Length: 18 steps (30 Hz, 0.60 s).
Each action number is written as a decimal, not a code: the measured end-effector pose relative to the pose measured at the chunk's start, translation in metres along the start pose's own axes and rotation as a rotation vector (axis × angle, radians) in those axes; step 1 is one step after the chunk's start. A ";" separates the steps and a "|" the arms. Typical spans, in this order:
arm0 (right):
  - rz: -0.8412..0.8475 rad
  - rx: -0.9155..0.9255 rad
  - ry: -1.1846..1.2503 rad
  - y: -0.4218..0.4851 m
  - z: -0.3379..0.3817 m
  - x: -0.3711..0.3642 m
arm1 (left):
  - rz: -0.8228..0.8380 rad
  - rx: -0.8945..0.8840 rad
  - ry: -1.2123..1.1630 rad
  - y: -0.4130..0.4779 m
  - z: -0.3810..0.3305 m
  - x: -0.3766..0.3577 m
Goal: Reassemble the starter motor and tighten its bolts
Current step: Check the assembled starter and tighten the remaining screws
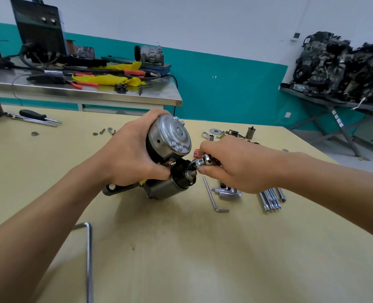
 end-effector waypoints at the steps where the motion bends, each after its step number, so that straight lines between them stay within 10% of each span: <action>1: -0.009 -0.027 0.037 0.000 0.000 0.001 | -0.003 0.000 -0.002 0.000 0.000 0.000; 18: -0.003 -0.355 0.690 0.000 -0.014 -0.024 | -0.040 -0.026 0.013 -0.002 -0.004 0.000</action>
Point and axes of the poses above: each hand's wrist, its own y-axis towards the middle knuckle, its own x-axis out of the back of the hand, z = x × y, the point moved 10 cm from there along y, towards the middle knuckle
